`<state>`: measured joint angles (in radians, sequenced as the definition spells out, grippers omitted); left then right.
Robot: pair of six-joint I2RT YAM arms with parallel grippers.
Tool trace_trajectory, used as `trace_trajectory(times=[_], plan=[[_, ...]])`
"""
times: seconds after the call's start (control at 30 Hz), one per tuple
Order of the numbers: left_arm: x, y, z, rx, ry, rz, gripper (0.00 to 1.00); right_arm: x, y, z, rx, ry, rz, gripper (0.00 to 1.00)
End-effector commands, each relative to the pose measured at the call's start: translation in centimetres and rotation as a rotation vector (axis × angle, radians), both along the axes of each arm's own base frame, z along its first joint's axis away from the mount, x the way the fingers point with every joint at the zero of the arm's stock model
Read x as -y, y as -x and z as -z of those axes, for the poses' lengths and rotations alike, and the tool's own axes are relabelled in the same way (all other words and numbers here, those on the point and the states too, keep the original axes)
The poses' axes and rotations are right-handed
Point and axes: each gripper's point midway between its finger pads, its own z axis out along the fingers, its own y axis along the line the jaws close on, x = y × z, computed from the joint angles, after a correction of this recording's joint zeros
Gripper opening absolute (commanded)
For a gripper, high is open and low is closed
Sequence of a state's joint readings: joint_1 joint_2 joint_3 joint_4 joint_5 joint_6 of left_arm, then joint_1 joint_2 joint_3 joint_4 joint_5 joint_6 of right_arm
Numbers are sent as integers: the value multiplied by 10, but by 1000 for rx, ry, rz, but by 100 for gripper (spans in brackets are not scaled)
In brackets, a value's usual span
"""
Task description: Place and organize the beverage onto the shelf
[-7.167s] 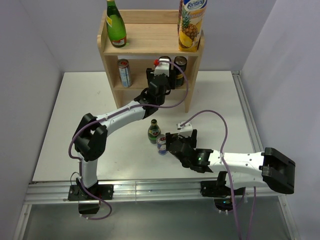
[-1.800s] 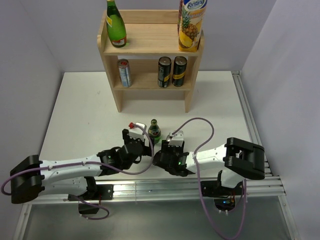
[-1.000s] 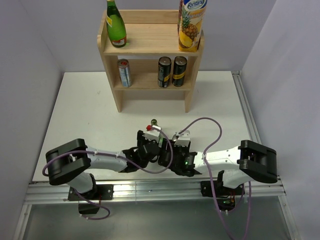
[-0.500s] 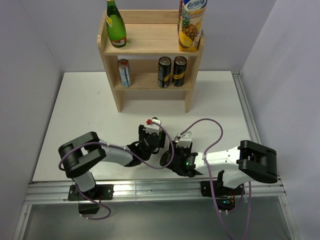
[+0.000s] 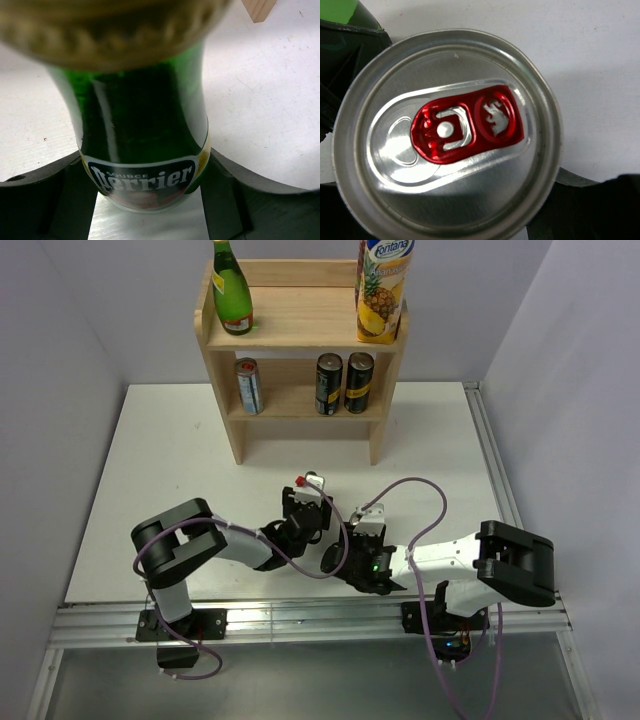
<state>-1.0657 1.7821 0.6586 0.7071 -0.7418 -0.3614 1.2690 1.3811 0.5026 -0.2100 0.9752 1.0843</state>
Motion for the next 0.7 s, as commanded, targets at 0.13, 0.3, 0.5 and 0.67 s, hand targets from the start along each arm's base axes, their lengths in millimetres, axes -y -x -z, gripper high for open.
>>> trace_trajectory(times=[0.13,0.3,0.5,0.67], plan=[[-4,-7,-11,7,31,-53,0,-1,-7,-13,57,-56,38,0],[-17,0,-16,-15,-24,-78,0,-1,-7,-15,62,-63,37,0],[-14,12,-45,-38,-23,-17,0,-2,-7,-17,66,-61,34,0],[-16,16,-92,-22,-5,-1,0,-4,-8,-19,66,-60,28,0]])
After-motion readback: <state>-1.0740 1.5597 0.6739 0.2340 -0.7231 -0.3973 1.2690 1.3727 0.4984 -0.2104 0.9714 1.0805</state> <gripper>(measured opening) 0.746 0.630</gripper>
